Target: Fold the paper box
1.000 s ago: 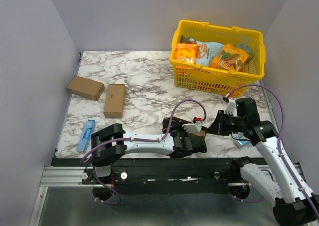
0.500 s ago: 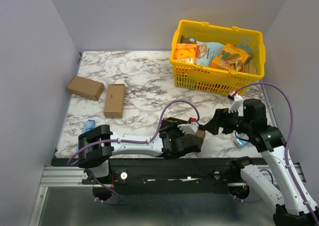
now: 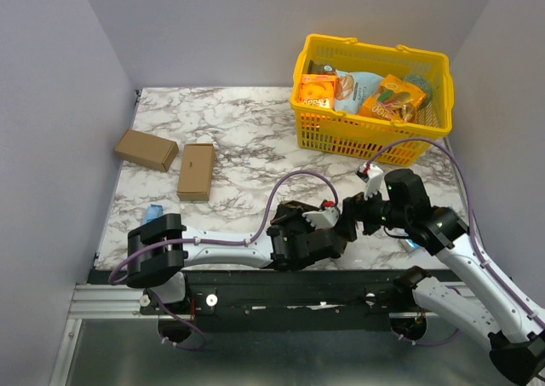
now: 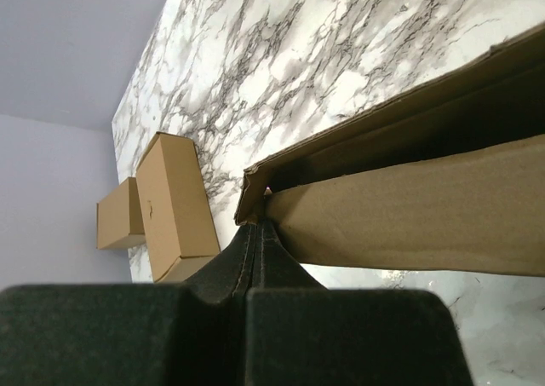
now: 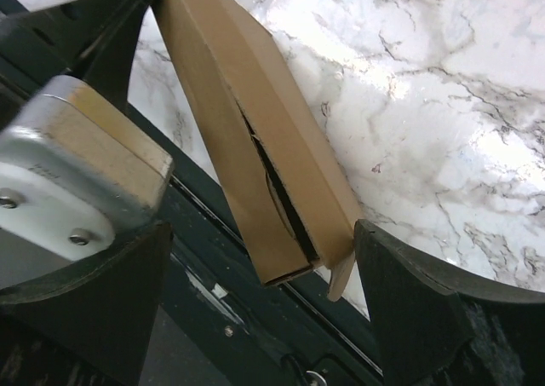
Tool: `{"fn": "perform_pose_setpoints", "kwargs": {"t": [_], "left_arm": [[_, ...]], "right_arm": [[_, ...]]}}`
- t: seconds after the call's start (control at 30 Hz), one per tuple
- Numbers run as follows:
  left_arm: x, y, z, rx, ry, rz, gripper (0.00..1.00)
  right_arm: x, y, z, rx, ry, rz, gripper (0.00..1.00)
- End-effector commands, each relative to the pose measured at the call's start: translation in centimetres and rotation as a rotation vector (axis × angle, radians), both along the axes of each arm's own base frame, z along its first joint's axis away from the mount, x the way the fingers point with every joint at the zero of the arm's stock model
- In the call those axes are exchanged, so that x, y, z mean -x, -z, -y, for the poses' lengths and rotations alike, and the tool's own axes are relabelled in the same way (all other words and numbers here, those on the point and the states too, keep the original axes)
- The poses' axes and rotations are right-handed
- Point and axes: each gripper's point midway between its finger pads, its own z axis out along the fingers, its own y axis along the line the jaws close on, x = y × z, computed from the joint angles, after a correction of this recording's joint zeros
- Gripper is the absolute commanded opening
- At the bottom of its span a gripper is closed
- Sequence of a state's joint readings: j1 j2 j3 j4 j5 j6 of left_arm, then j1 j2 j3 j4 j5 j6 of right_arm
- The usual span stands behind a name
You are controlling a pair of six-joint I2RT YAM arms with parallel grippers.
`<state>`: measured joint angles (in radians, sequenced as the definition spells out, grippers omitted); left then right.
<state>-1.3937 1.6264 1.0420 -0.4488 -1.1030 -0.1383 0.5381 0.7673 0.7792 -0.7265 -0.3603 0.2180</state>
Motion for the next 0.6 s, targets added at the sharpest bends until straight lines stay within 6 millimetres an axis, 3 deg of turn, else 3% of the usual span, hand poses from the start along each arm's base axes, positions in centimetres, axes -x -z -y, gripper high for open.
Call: {"fn": "perform_pose_setpoints", "kwargs": {"t": [0.0,0.3,0.57], "left_arm": [[5.4,9.1,1.7,-0.006,0.167,-0.399,0.00],[5.7,9.0,2.0,0.002,0.178,-0.429,0.00],[5.8,8.7,1.8,0.004,0.175,-0.433,0.00]], "right_arm": [[-1.2,0.0,-0.4,0.019,0.037,0.062,0.95],[-0.1,1.5,-1.6,0.115,0.012,0.098,0.94],[0.0,2.8,-1.3,0.213,0.070,0.103,0.92]]}}
